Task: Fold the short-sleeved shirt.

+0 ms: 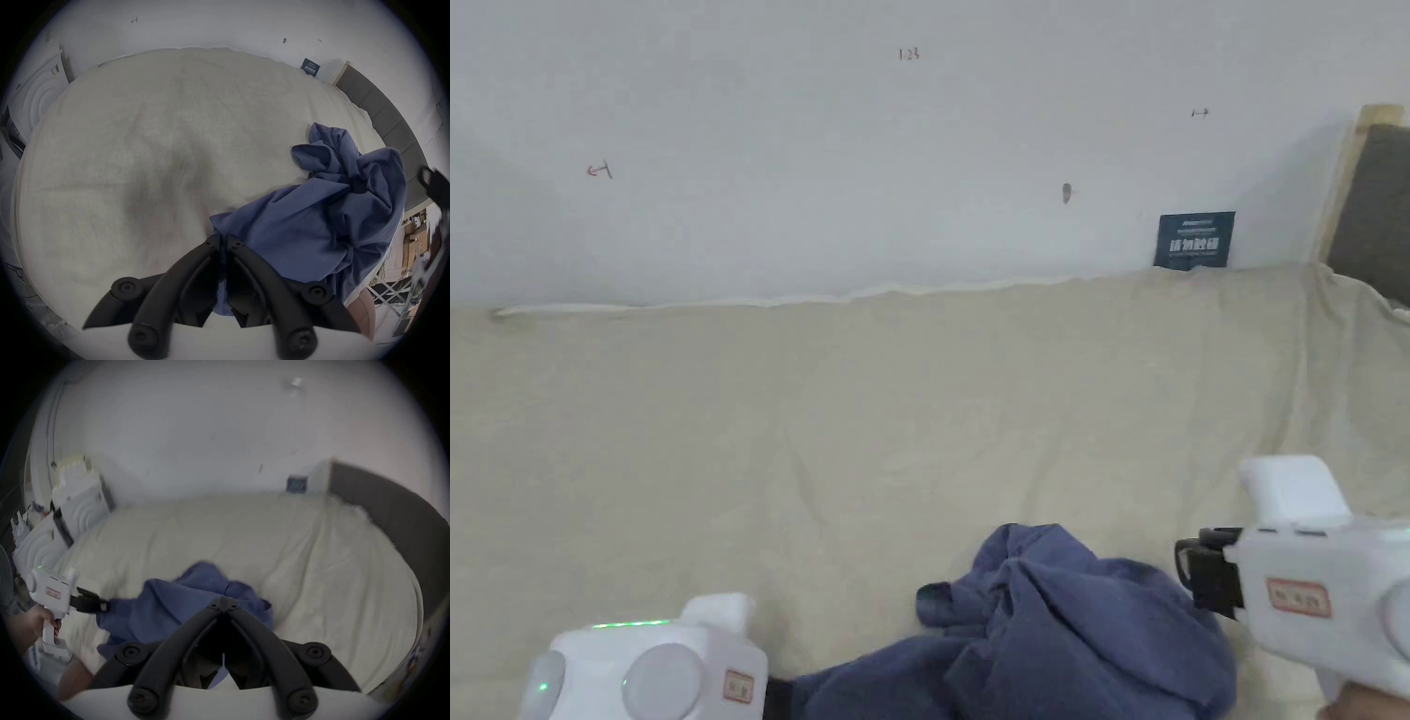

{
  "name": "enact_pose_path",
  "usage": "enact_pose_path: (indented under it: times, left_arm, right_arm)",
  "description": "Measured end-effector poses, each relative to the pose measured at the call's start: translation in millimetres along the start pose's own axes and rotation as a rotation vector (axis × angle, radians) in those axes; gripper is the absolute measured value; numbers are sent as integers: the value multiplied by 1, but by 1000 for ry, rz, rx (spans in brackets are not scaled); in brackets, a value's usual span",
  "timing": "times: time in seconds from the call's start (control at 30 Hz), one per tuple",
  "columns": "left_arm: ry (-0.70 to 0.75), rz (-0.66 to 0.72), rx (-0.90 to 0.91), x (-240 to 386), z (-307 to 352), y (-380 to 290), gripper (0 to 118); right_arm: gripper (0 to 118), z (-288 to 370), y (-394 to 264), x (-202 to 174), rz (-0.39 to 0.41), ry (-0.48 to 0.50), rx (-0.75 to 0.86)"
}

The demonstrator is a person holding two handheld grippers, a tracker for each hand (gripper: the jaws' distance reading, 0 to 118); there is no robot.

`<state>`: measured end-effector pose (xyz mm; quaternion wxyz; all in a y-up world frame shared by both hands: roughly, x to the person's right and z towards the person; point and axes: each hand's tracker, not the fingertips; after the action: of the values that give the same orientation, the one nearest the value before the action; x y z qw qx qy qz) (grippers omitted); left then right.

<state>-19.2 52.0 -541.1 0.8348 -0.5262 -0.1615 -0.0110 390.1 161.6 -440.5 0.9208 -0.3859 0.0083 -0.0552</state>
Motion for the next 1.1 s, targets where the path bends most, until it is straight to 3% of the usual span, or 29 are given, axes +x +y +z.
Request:
enact_pose_path:
  times: [0.07,0.17,0.2,0.23,0.27,0.3,0.33,0.47,0.5,0.53,0.57,0.8,0.93,1.1]
  left_arm:
    - [-10,10,3,-2,0,-3,5]
    - [-31,0,-5,-1,-1,-7,5]
    - [-31,-9,-4,0,-1,-8,5]
    - [-29,-19,-1,0,0,-10,5]
    - [-31,-27,-1,0,0,-10,5]
    - [-31,-34,-2,0,0,-9,5]
    - [-32,-42,-7,0,0,-9,5]
    - [-46,-38,-21,-6,-3,-9,5]
    - [-46,-37,-21,-6,-4,-9,5]
    - [-47,-36,-23,-8,-5,-9,5]
    - [-50,-33,-27,-9,-6,-9,5]
    - [-80,23,-35,-17,-7,-11,5]
    - [-77,19,-15,-18,9,-6,5]
    - [-144,54,117,-21,67,11,5]
  right_arm:
    - [0,-44,31,2,65,-2,-186]
    - [4,-100,64,-2,60,-46,-300]
    - [26,-115,69,-7,58,-49,-328]
    - [81,-131,77,-9,40,-45,-340]
    - [114,-146,81,-10,33,-7,-361]
    - [114,-156,83,-11,29,25,-385]
    - [104,-155,87,-15,18,31,-292]
    - [99,-183,88,-33,48,-1,-331]
    - [86,-188,89,-36,75,-12,-405]
    - [28,-192,89,-37,83,-10,-487]
    - [3,-194,85,-35,57,19,-478]
    - [3,-162,88,-8,-11,75,-366]
    - [3,-108,96,16,-112,160,-268]
    - [3,-20,94,43,-150,192,-151]
